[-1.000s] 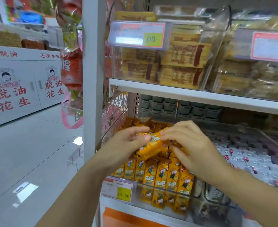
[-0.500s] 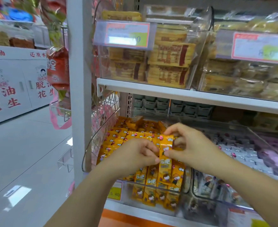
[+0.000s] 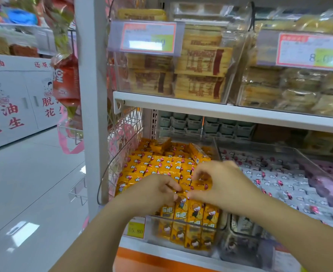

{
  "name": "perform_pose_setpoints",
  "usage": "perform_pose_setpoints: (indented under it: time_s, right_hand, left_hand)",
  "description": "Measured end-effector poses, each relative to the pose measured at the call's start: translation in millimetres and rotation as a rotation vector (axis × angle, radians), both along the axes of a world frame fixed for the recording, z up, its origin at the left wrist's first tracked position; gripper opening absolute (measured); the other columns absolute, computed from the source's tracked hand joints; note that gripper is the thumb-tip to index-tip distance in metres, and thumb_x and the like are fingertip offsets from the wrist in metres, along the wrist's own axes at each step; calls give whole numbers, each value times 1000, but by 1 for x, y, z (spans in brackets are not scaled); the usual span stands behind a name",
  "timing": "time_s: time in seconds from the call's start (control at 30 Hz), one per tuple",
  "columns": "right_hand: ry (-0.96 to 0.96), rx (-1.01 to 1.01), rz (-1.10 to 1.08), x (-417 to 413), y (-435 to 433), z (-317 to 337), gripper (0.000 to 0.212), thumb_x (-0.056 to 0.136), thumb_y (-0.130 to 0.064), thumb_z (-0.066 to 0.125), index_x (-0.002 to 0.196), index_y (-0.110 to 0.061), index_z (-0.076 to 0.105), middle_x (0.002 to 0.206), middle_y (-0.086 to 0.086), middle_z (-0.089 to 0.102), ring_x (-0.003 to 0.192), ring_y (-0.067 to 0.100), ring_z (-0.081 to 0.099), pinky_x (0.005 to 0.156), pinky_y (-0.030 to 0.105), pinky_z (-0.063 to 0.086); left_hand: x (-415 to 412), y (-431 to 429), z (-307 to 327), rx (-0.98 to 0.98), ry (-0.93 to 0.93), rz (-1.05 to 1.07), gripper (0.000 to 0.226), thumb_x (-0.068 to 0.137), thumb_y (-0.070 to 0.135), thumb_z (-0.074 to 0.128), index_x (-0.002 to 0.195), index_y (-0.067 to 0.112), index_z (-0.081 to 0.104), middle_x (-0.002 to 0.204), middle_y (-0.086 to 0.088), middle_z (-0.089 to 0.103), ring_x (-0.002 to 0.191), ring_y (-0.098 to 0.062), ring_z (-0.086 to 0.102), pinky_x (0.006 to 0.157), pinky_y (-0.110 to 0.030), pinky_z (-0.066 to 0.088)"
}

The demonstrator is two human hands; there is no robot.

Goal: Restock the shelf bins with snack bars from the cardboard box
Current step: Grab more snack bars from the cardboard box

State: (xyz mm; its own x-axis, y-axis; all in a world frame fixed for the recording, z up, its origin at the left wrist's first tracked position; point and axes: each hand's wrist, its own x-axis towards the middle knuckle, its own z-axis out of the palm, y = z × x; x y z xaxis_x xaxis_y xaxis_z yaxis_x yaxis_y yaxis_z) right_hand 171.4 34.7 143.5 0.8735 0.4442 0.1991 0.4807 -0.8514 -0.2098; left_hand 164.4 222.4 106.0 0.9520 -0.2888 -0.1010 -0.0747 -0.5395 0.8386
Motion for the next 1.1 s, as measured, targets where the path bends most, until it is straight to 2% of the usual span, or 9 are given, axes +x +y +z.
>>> perform_pose_setpoints:
  time_s: [0.1, 0.17, 0.27, 0.37, 0.5, 0.73, 0.87, 1.0, 1.1]
  right_hand:
    - [-95, -60, -118, 18, -1, 4, 44, 85, -57, 57, 126, -45, 48, 144, -9, 35, 131, 14, 37, 113, 43, 20]
    - [-51, -143, -143, 33, 0, 4, 51, 90, -54, 52, 139, -40, 41, 155, 2, 21, 139, 22, 31, 116, 47, 17]
    - [-8, -143, -132, 46, 3, 1, 48, 92, -45, 54, 137, -29, 48, 148, 5, 36, 133, 22, 39, 113, 46, 29]
    - [-175, 134, -103, 44, 1, -3, 35, 88, -36, 63, 121, -24, 63, 126, -3, 56, 115, 12, 51, 100, 30, 43]
    - [-410, 513, 133, 16, 3, -2, 14, 82, -24, 69, 96, -25, 68, 102, -15, 62, 96, -1, 57, 86, 14, 47]
    - [-50, 534, 208, -1, -3, 22, 50, 80, -17, 73, 109, -49, 48, 110, -23, 59, 103, -4, 57, 85, 20, 50]
    - [123, 401, 208, -3, -5, 27, 48, 78, -13, 76, 104, -48, 55, 107, -20, 63, 88, -3, 64, 79, 24, 56]
    - [194, 365, 136, -3, 0, 24, 47, 80, -14, 74, 107, -47, 53, 103, -19, 64, 73, -5, 64, 70, 24, 56]
    - [387, 428, 132, -5, 6, 23, 40, 79, -21, 75, 109, -40, 56, 101, -18, 64, 82, -1, 68, 83, 28, 55]
  left_hand:
    - [0, 1, 2, -37, 0, 6, 17, 95, 11, 54, 95, 27, 59, 98, 0, 71, 90, -13, 68, 73, -31, 48]
    - [0, 1, 3, -51, -10, 14, 15, 95, 12, 54, 97, 26, 59, 99, 0, 72, 90, -13, 68, 78, -36, 50]
    - [0, 4, 4, -81, -40, 42, 13, 95, 15, 56, 101, 26, 59, 101, -3, 71, 90, -13, 68, 82, -34, 52]
    - [2, 9, 6, -120, -145, 115, 13, 94, 18, 57, 103, 28, 60, 95, 3, 71, 85, -8, 69, 80, -29, 57]
    - [4, 12, 11, -315, -353, 318, 9, 95, 22, 56, 99, 30, 60, 98, 6, 66, 85, -6, 68, 73, -24, 57]
    - [-2, 24, 19, -631, -167, 353, 11, 94, 25, 55, 101, 17, 54, 106, -3, 66, 88, -17, 71, 80, -35, 58]
    - [-8, 29, 19, -407, -24, 117, 38, 81, 29, 68, 116, 25, 53, 100, 2, 71, 86, -14, 69, 77, -30, 57]
    - [-10, 20, 14, -154, 17, -53, 28, 85, 19, 71, 107, 29, 57, 84, 12, 68, 78, -3, 65, 72, -21, 53]
    - [-9, 13, 11, 36, -66, -75, 18, 84, 20, 72, 95, 18, 58, 81, 5, 72, 69, 1, 61, 65, -16, 46]
